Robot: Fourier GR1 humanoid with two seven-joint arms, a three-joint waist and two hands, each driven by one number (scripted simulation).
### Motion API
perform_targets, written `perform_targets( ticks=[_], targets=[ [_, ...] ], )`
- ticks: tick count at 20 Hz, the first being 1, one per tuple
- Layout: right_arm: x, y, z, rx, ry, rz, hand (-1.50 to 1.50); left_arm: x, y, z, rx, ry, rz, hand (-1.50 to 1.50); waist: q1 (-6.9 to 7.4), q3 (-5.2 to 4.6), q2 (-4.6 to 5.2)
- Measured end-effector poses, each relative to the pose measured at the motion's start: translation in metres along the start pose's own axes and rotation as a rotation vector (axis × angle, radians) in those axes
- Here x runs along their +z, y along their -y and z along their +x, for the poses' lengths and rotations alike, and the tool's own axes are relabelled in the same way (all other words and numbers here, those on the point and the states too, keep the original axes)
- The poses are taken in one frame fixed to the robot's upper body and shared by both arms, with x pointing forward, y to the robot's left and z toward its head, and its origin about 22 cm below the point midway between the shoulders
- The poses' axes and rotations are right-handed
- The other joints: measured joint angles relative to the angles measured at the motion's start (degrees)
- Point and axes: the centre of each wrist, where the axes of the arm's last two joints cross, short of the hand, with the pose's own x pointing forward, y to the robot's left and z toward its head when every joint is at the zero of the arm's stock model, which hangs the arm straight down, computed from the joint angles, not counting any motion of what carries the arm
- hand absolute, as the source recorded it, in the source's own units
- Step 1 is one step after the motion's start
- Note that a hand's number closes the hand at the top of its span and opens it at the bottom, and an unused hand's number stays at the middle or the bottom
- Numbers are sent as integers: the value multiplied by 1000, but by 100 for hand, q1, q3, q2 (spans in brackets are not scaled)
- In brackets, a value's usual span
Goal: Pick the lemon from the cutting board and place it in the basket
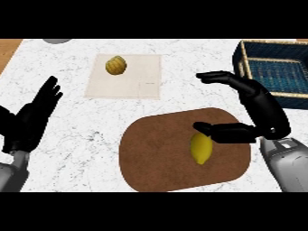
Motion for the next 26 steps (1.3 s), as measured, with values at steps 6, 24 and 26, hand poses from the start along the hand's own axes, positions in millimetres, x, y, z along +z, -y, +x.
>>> perform_targets(
  ticks=[6, 24, 26],
  targets=[
    [-28, -75, 26, 111, -70, -40, -150, -7, -9, -6, -13, -52, 29, 0, -95, 1, -46],
    [-102, -6, 112, 677, -708, 164, -150, -6, -22, -9, -4, -85, 62, 0, -255, -12, -131],
    [-103, -1, 118, 635, -715, 212, -150, -6, -23, -9, -6, -88, 64, 0, -269, -12, -128]
  ],
)
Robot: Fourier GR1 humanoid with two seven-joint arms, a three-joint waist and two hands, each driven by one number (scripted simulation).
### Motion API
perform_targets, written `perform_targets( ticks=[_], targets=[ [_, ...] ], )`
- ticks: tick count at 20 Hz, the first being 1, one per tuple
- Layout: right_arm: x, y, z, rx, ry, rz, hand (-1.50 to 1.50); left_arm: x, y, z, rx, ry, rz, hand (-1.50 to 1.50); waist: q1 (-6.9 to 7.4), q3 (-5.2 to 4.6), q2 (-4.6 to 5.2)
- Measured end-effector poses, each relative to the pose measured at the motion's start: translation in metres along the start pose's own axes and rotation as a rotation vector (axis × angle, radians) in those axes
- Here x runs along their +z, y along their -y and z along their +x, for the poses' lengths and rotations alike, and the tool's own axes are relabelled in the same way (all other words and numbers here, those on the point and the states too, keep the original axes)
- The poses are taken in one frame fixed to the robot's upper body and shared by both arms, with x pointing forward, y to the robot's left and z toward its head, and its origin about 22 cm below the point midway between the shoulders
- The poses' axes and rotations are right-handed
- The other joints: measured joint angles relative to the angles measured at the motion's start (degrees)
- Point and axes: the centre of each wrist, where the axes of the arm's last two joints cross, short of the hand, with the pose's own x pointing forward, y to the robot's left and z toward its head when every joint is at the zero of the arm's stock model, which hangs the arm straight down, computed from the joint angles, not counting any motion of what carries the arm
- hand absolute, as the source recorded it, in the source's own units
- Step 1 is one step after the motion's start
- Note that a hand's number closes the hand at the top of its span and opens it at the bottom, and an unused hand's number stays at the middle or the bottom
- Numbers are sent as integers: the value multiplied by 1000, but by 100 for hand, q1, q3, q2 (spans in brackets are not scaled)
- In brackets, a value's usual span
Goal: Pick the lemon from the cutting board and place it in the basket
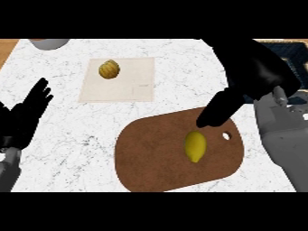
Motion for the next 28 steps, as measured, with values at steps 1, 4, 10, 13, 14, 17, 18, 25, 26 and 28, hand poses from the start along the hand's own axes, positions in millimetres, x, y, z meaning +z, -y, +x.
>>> perform_targets(
  ticks=[1, 4, 10, 13, 14, 17, 18, 25, 26, 28],
  targets=[
    [1, 6, -4, -11, 3, 19, -150, 1, -2, 1, 1, 4, 0, 0, 8, -1, 2],
    [10, 17, -13, -49, 39, 77, -150, 1, -3, -5, -14, 2, 2, 0, -48, 8, 2],
    [44, 32, -44, -134, 81, 99, -150, 1, -6, -5, -16, 3, 4, 0, -54, 13, 15],
    [68, 28, -54, -158, 94, 68, -150, -1, -7, -2, -6, 2, 3, 0, -47, 11, 26],
    [74, 25, -58, -163, 94, 66, -150, -2, -6, -1, -6, 4, -1, 0, -33, 8, 32],
    [88, 9, -70, -166, 80, 65, -150, -1, -4, 3, -8, 8, -13, 0, 18, 3, 48],
    [91, 4, -74, -168, 73, 65, -150, 0, -4, 2, -11, 8, -14, 0, 35, 8, 52],
    [94, -47, -91, -188, 27, 12, -150, -3, 3, 3, -40, 16, -18, 0, 107, 13, 83],
    [91, -55, -92, -193, 27, 2, -150, -4, 2, 5, -37, 16, -17, 0, 119, 9, 87],
    [85, -70, -93, -214, 25, -19, -150, -3, 2, 3, -38, 23, -21, 0, 143, 15, 88]
  ],
)
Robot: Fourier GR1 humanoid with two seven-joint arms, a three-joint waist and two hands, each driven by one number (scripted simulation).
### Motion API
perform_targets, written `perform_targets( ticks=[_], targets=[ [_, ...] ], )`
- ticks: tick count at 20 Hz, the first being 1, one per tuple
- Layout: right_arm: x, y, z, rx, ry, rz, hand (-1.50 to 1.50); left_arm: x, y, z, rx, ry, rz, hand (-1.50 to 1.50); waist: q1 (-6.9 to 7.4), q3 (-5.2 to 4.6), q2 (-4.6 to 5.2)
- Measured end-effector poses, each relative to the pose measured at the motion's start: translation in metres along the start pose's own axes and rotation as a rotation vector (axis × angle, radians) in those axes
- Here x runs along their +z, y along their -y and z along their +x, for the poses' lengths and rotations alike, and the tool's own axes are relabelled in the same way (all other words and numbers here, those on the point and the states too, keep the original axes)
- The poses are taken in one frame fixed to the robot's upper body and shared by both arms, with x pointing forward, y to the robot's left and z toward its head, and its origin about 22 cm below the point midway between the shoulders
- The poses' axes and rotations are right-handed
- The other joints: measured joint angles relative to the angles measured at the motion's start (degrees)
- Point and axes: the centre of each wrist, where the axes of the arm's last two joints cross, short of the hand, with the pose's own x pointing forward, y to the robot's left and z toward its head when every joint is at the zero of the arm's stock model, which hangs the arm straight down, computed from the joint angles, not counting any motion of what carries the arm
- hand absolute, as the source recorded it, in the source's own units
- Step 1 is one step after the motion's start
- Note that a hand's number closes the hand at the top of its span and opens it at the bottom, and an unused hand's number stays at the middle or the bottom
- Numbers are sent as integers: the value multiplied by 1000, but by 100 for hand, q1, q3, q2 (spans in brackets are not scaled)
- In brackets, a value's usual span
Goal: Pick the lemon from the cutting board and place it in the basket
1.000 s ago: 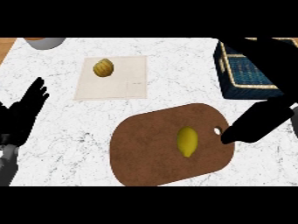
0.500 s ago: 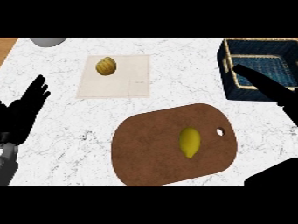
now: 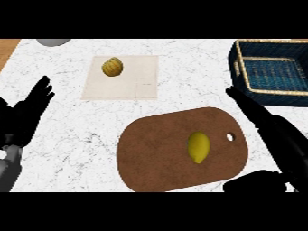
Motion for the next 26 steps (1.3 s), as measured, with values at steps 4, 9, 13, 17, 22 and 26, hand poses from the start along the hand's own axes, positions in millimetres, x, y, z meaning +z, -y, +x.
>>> perform_targets(
  ticks=[4, 9, 13, 17, 22, 26],
  targets=[
    [-17, -31, -14, -65, 12, -32, -150, 0, -1, 1, 4, 2, -5, 0, 31, 3, 6],
    [-38, -53, -31, -39, -28, -8, -150, -5, -2, 3, 10, -5, -9, 0, 25, 3, 8],
    [-47, -71, -37, -13, -64, 42, -150, -8, -5, 0, 3, 1, -4, 0, 23, 8, 5],
    [-54, -85, -47, 15, -89, 76, -150, -8, -5, -1, -3, -7, -8, 0, 16, 11, 2],
    [-54, -90, -59, 23, -85, 88, -150, -9, -6, -1, -7, -9, -1, 0, 2, 13, -3],
    [-52, -86, -64, 4, -71, 95, -150, -10, -5, 2, -9, -3, 5, 0, -3, 7, -8]
  ],
)
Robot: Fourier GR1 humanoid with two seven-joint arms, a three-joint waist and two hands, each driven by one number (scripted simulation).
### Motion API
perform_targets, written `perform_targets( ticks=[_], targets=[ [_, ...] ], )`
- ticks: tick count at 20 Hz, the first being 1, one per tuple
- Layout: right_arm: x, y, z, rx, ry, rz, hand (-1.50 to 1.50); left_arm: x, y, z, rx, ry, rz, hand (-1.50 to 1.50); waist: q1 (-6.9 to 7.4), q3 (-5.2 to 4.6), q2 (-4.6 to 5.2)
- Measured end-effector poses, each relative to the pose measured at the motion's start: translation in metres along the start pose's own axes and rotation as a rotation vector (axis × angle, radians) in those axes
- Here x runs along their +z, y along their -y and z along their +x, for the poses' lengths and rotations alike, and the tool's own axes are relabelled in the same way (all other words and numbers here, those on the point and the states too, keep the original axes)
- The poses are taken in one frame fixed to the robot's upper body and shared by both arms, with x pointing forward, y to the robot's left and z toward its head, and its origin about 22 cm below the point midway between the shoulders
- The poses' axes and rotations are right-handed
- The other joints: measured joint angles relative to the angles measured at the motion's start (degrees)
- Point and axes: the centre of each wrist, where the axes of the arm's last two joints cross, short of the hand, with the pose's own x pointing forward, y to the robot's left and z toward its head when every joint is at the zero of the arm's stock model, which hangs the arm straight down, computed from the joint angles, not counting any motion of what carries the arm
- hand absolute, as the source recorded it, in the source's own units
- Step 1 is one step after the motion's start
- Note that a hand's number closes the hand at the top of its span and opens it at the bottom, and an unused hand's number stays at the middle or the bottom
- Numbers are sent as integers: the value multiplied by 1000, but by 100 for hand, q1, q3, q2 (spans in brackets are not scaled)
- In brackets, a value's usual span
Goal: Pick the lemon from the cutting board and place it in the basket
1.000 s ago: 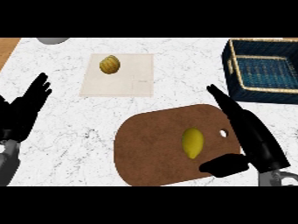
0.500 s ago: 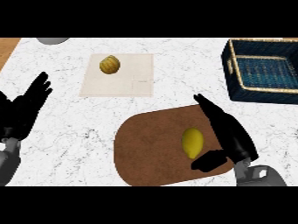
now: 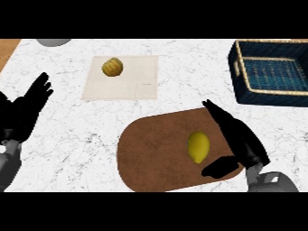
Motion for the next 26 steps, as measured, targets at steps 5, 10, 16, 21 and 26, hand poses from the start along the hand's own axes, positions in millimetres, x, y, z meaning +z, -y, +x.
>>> perform_targets(
  ticks=[5, 10, 16, 21, 26],
  targets=[
    [6, -8, -4, -27, 39, 26, -150, 7, 0, -4, -7, 2, -3, 0, 3, 9, -6],
    [7, -21, -2, -16, 55, 36, -150, 3, -4, 0, 10, 3, -5, 0, 1, 5, -2],
    [5, -31, -4, 33, 19, 30, -150, 4, -5, -2, 3, -4, -3, 0, 1, 8, -1],
    [1, -39, -7, 72, 2, 32, 150, 4, -1, -2, -10, -1, -7, 0, 5, 6, 0],
    [-10, -47, -3, 171, 15, 72, 150, 4, 0, 1, -10, 1, -3, 0, 33, -3, 0]
  ],
)
